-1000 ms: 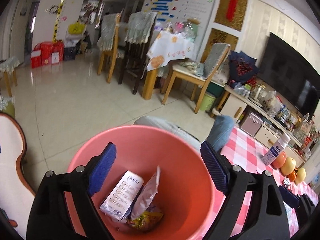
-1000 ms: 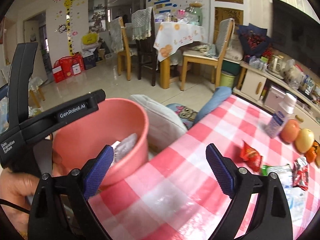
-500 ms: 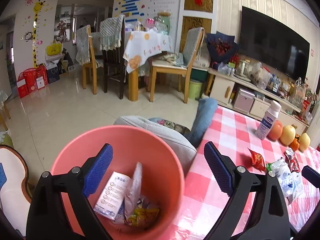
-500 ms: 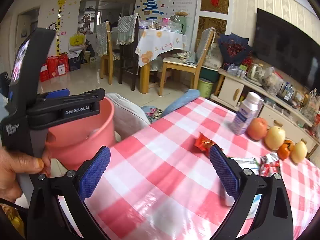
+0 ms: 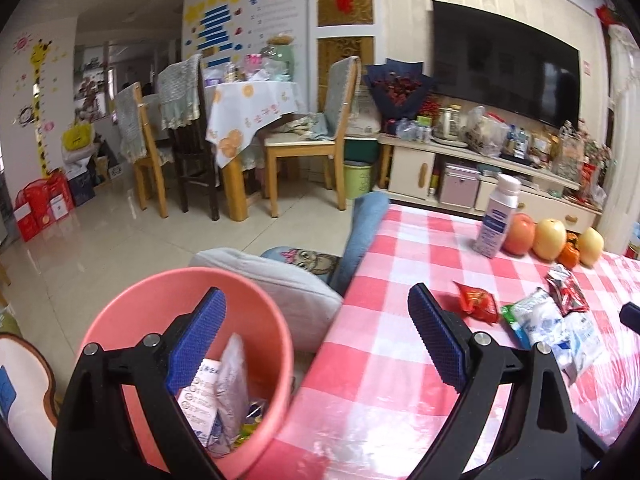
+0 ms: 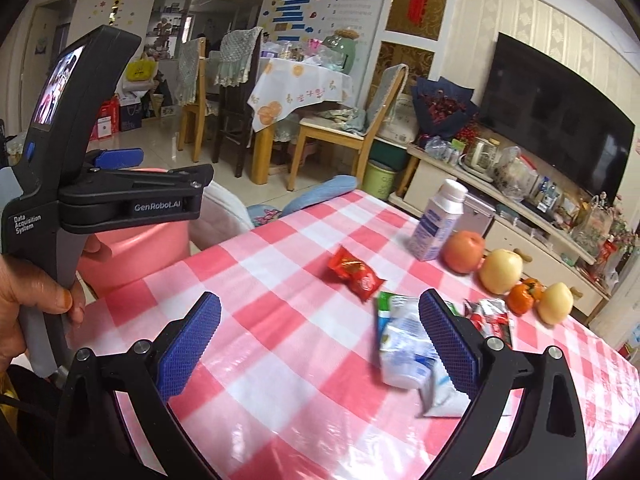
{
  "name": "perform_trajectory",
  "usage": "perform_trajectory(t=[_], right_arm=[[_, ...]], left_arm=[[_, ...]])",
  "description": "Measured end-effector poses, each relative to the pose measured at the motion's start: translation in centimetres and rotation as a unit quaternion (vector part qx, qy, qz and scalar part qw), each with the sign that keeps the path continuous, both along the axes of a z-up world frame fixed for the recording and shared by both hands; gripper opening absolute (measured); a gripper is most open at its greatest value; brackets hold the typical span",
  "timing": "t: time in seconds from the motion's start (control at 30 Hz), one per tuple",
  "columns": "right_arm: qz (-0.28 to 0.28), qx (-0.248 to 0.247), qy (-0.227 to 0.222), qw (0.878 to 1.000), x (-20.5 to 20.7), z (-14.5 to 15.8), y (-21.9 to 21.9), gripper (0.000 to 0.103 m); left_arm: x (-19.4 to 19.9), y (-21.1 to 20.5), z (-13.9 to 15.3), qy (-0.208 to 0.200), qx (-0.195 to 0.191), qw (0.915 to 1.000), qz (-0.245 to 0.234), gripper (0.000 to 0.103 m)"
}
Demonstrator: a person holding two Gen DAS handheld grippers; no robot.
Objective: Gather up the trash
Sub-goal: 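Return both open tools to the table items, then grasp the white yogurt pouch with the left tool while the right tool approaches the wipes pack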
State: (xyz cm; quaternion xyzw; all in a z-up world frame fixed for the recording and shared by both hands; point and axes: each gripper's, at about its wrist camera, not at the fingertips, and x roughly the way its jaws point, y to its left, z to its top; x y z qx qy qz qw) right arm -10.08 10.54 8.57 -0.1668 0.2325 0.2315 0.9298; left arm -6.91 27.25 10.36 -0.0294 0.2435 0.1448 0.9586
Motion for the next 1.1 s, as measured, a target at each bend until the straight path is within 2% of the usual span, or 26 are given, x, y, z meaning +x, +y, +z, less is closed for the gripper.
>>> perform_trajectory(t=[0.33, 0.53, 0.87, 1.0, 1.1], right_arm=[[-0.023, 0.023, 0.005, 0.999, 0.5, -0.4, -4.1, 0.098], [-0.036, 0.03, 0.007, 0.999, 0.9, -0.6, -6.7, 0.098], [-0.084, 0.068, 0.039, 0.993, 2.4, -0.6, -12.7, 0.098], [-0.112, 0.101, 0.066, 0.986, 3.6, -0.6, -15.9, 0.098], [-0.133, 0.111, 0.076, 0.982, 4.3, -0.5, -18.2, 0.098]], left_arm=[[0.8, -4.6, -0.3, 0.003, 0.003, 0.9983, -0.058, 0.093], [1.3, -6.5, -0.6, 0.006, -0.015, 0.9973, -0.072, 0.093], [1.8, -10.1, -0.7, 0.008, -0.01, 0.9924, -0.122, 0.093], [2.2, -11.5, -1.2, 0.023, -0.029, 0.9883, -0.148, 0.093], [2.6, -12.4, -1.6, 0.031, -0.061, 0.9837, -0.167, 0.093]])
